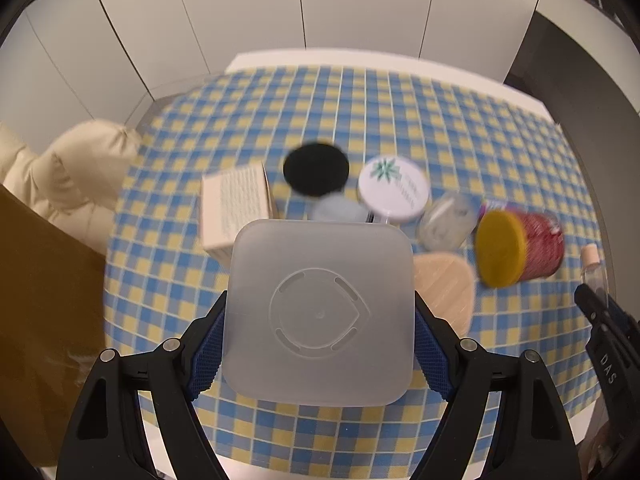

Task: Organize objects
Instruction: 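Lift the frosted lid with the left tool while the right tool lifts the bottle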

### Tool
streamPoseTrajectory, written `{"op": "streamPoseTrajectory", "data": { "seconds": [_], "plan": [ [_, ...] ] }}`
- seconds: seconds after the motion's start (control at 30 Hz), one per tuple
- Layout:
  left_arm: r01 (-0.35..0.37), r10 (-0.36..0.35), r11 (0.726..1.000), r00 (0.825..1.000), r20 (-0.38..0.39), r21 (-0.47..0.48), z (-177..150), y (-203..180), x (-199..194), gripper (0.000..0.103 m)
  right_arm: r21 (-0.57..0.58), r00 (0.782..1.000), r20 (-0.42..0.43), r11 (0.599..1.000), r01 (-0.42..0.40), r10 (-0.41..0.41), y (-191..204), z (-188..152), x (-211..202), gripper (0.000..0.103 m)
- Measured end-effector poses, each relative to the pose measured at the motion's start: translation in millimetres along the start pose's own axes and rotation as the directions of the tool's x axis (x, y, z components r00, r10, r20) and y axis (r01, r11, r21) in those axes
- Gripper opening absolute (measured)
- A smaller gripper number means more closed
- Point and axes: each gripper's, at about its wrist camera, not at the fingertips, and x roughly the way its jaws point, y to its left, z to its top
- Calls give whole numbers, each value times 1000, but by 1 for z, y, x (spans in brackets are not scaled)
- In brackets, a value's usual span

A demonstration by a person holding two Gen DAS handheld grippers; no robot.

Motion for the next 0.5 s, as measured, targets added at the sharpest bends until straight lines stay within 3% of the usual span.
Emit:
{"op": "streamPoseTrajectory", "data": {
  "seconds": [0.4,0.5],
  "plan": [
    [18,-17,999,999,34,-29,28,4,-55,81,-33,999,51,999,5,-4,5,51,-86,28],
    [32,-29,999,997,78,-30,37,4,-81,81,-43,997,78,999,14,-11,5,61,-110,28]
  ]
}}
